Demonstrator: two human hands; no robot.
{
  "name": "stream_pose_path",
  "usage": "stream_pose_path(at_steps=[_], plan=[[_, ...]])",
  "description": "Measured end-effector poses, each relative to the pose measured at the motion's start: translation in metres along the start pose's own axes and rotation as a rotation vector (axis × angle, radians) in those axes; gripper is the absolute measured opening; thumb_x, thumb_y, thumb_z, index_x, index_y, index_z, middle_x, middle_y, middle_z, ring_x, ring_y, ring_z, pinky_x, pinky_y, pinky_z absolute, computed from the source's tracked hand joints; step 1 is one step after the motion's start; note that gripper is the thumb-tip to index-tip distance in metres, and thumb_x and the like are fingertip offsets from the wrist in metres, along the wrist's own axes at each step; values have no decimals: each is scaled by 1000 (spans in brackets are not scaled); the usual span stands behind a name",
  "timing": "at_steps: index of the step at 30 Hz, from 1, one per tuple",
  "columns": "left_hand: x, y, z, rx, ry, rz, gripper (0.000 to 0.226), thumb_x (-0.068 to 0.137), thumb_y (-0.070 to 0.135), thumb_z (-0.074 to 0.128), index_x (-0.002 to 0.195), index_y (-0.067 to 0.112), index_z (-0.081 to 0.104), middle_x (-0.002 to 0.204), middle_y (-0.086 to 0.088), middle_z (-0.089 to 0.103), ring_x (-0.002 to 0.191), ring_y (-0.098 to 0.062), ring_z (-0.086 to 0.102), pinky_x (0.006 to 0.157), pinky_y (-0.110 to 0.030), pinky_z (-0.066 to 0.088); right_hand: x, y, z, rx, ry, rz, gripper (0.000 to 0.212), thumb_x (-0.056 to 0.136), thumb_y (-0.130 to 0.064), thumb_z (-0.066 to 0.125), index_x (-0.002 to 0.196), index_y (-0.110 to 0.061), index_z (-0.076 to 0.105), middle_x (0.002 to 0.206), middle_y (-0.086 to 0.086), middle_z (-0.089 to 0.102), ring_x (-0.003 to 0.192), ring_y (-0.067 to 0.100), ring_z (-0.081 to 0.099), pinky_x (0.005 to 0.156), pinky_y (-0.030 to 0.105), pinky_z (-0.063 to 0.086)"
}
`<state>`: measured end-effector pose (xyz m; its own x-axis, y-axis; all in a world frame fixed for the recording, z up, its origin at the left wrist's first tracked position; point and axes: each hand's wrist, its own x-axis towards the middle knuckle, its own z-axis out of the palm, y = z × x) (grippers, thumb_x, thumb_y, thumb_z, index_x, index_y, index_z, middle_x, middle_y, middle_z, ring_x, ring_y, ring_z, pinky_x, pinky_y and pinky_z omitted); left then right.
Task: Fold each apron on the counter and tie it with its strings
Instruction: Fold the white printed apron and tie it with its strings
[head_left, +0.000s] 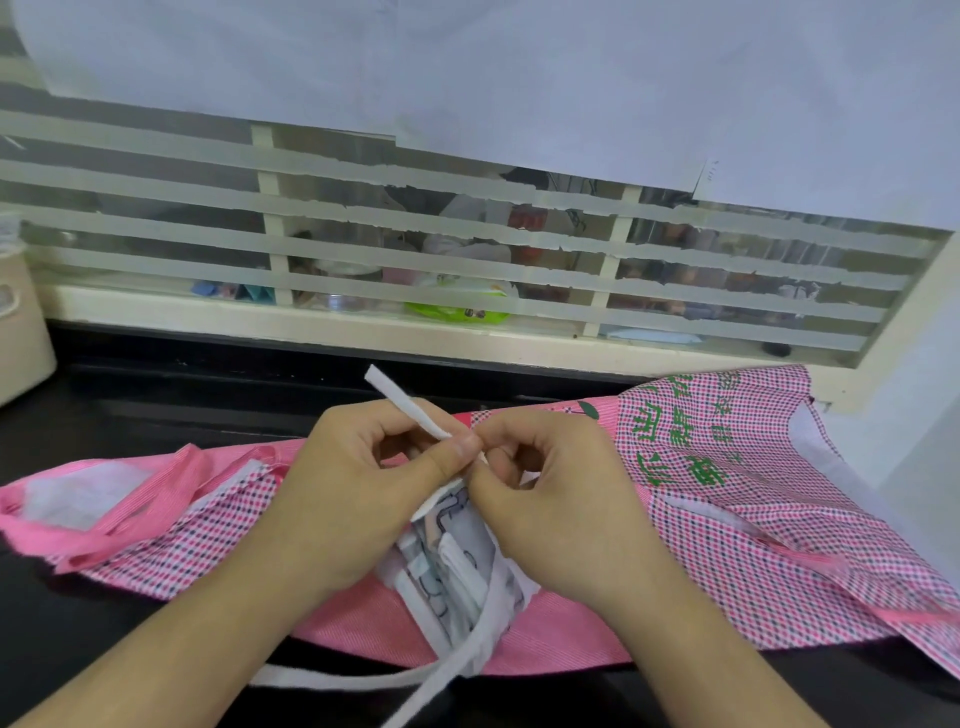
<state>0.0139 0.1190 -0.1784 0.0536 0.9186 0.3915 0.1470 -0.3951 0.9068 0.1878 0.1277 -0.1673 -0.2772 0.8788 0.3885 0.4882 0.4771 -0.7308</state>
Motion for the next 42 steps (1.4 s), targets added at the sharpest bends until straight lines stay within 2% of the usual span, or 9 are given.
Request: stream_pose_path(at_steps=[3,6,15,19,25,30,34,39,42], plan=[[0,0,1,10,-8,-19,17,91,10,75,85,24,82,88,-2,80,89,-21,76,84,-38,60,-1,-1,3,-93,62,-26,29,86,-6,65,65,-26,59,48,-11,42,51,7,45,53,16,37],[1,-2,2,3,-4,-41,16,93,11,73,86,22,82,87,-4,80,88,-23,77,84,-39,62,-1,-1,8,-201,110,-53,20,86,-9,65,70,-21,63,50,-9,45,54,11,49,53,18,38],[2,0,3,-12,9,-83,17,95,9,71,83,16,80,82,-5,78,80,-17,76,71,-17,56,-2,-6,20,-239,156,62,12,93,-16,59,87,-25,64,61,-9,56,64,5,60,51,14,41],[3,-1,5,-5,4,-85,22,95,9,71,78,19,80,79,-6,77,76,-17,75,68,-20,56,-3,-8,21,-236,183,74,16,90,-11,59,83,-24,63,56,-9,53,63,3,58,49,14,38],[2,-4,4,-62,-15,-143,22,97,13,68,78,18,78,76,-10,77,71,-21,73,65,-27,57,-2,-4,6,13,20,180,13,85,-7,63,79,-18,66,47,-8,46,44,7,42,47,22,37],[3,-8,2,-56,15,-155,22,97,17,68,78,18,77,74,-12,76,69,-21,71,65,-30,57,-1,-5,-2,176,-61,240,11,90,-5,64,81,-11,67,57,16,60,44,15,53,49,33,48],[3,-7,1,-73,1,-134,23,98,12,67,77,13,76,66,-5,71,58,-10,64,58,-20,50,-2,-2,5,-42,7,158,14,90,-14,68,78,-18,63,54,3,57,48,4,51,49,18,44],[4,-9,0,-78,-11,-140,22,98,15,67,78,17,77,69,-17,69,59,-20,57,59,-33,50,-1,0,5,-90,-13,79,23,88,-16,67,67,-14,57,52,-8,45,50,5,42,48,21,38],[4,-9,0,-56,-26,-135,21,98,14,68,80,17,77,72,-14,73,65,-22,65,65,-36,55,1,0,-2,95,-124,120,24,88,-15,67,69,-5,56,56,0,49,49,13,49,48,30,40]])
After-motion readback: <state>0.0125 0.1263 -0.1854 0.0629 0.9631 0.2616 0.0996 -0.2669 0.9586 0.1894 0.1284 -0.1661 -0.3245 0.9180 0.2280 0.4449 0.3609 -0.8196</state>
